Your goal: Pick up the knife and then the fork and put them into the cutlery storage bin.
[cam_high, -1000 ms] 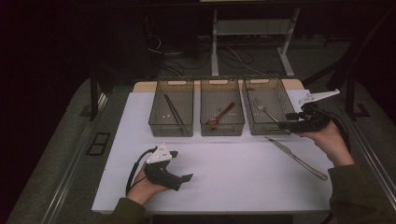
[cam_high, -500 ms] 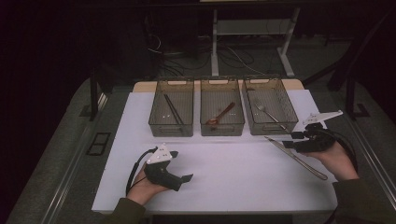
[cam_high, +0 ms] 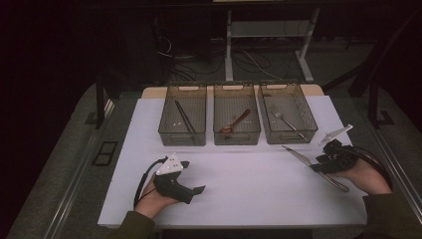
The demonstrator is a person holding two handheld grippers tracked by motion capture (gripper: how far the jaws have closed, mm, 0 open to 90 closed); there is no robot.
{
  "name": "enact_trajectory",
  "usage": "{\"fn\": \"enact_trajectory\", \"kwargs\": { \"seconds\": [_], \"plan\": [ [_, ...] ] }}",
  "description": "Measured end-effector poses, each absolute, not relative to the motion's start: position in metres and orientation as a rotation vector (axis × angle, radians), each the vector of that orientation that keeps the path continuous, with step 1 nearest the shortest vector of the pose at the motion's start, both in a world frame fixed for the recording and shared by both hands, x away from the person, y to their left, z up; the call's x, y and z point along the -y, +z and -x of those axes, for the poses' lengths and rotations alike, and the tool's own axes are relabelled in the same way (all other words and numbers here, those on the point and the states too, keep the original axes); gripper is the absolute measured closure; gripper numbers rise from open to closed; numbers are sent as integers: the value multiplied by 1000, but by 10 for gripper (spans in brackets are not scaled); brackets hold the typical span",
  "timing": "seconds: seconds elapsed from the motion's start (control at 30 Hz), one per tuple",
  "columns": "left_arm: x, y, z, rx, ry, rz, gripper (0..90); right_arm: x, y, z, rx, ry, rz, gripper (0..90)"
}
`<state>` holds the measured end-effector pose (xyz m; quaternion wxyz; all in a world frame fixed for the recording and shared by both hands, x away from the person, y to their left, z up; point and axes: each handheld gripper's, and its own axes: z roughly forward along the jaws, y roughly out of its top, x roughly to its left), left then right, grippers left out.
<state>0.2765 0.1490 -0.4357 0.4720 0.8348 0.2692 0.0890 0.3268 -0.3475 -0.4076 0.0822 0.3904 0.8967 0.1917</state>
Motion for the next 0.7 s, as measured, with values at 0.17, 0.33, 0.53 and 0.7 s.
{"fn": "enact_trajectory", "kwargs": {
  "seconds": [0.17,0.33,0.53,0.7],
  "plan": [
    [-149,-436,-277,-656,217,-2044,0,349,-413,-329,-2706,471,-1190,659],
    [-149,-436,-277,-656,216,-2045,0,349,-414,-331,-2758,421,-1195,702],
    [-148,-436,-277,-657,212,-2045,0,349,-418,-337,-2786,379,-1205,723],
    [-148,-436,-277,-656,209,-2047,0,346,-421,-341,-2817,339,-1198,741]
  ]
}}
